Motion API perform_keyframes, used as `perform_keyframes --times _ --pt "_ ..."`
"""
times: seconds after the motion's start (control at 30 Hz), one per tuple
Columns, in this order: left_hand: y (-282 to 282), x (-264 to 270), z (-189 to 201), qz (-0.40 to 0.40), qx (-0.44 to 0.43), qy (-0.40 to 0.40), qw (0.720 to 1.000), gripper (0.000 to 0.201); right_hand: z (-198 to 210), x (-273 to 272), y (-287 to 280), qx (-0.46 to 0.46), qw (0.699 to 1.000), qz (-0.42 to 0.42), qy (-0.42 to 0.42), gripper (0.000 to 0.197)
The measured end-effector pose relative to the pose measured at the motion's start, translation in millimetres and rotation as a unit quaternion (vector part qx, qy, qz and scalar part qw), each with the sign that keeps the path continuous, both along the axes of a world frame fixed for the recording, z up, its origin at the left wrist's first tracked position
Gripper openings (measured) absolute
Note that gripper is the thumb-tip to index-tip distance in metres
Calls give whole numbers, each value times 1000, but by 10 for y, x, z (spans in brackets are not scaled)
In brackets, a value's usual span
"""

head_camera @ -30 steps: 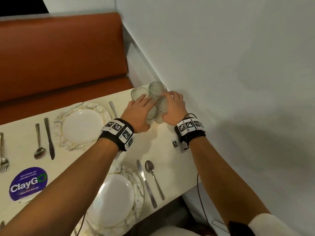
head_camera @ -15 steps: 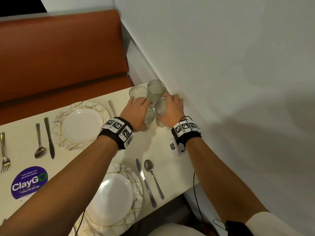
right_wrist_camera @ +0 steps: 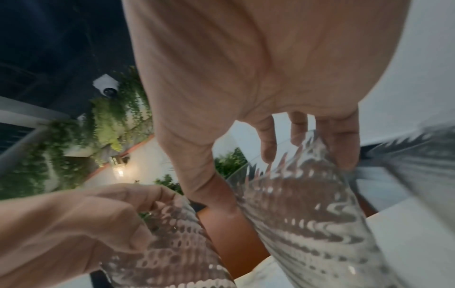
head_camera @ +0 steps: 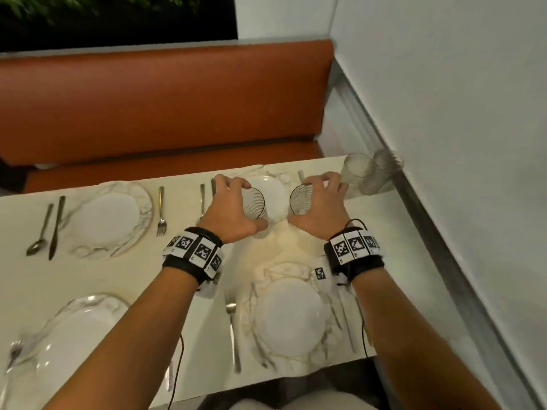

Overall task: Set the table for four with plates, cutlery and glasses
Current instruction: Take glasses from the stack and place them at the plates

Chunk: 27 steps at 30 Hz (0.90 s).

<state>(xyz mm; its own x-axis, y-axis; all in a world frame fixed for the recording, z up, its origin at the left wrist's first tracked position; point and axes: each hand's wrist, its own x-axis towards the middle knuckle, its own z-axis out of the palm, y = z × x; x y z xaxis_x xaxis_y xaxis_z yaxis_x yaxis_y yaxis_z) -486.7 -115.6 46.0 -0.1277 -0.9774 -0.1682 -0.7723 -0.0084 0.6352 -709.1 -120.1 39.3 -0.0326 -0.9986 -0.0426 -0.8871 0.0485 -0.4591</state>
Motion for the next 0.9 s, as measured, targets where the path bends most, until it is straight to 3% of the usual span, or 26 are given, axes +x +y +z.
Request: perform_keyframes --times 0.2,0.43,0.6,0.9 --pt "520 1751 -35 121 -1 25 992 89 8 1690 209 76 982 89 -151 93" --pt "1077 3319 -166 226 12 22 974 85 -239 3258 513 131 966 199 -106 90" --pt "1305 3860 -381 258 21 18 966 90 -384 3807 629 170 954 238 -70 85" --pt "1408 4147 -675 280 28 16 959 95 -489 4067 686 198 943 266 -34 84"
